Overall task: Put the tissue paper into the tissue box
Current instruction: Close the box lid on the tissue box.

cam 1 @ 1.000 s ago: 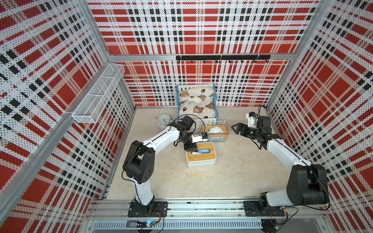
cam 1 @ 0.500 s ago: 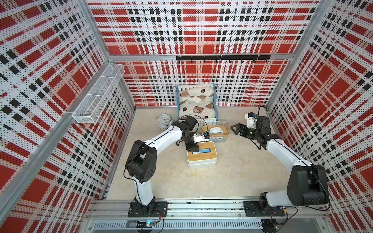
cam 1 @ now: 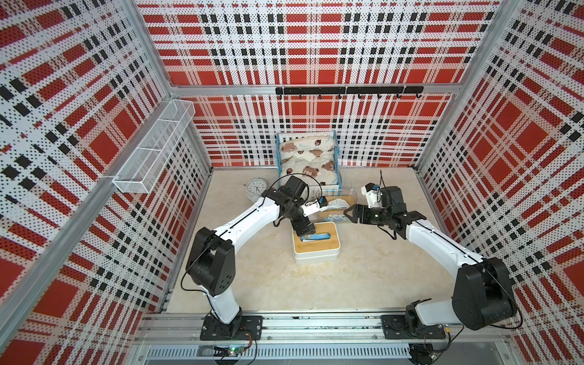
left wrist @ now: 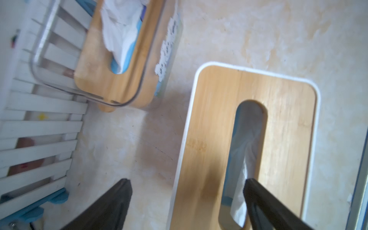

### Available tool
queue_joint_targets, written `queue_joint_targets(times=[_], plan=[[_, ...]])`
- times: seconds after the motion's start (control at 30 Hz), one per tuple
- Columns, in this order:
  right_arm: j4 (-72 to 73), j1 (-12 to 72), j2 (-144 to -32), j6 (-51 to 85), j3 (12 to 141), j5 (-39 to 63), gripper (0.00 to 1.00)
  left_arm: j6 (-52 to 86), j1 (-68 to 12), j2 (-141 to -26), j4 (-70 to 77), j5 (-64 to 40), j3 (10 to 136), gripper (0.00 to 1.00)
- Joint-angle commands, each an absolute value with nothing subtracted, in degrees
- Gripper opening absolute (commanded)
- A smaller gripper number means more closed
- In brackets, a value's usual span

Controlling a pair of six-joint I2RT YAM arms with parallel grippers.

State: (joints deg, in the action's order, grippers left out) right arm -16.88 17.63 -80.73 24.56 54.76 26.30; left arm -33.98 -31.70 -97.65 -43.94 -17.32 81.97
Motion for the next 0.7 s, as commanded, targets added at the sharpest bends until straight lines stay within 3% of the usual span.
queue_joint_targets(times=[0.0, 0.17, 0.3, 0.43, 0.67], plan=[[-20.1, 20.8, -81.4, 23.4, 53.8, 28.4, 0.71, -19.4, -31.0, -91.0, -34.1, -14.6, 77.8, 0.9], [-21.2, 24.8, -83.0, 23.4, 52.8, 31.6, 0.58, 4.1, -29.2, -80.7, -22.1, -10.7, 64.8, 0.85], [-21.5, 26.9, -84.1, 23.5, 51.9, 31.3, 0.54, 20.4, -29.6, -74.9, -19.1, -8.0, 55.1, 0.8], [-21.7, 28.3, -85.2, 23.9, 51.3, 31.3, 0.51, 28.0, -31.0, -70.2, -17.9, -6.9, 47.3, 0.78], [-17.2, 29.1, -85.7, 27.9, 49.6, 31.9, 0.49, 35.2, -33.9, -69.9, -11.1, -14.5, 39.4, 0.71]])
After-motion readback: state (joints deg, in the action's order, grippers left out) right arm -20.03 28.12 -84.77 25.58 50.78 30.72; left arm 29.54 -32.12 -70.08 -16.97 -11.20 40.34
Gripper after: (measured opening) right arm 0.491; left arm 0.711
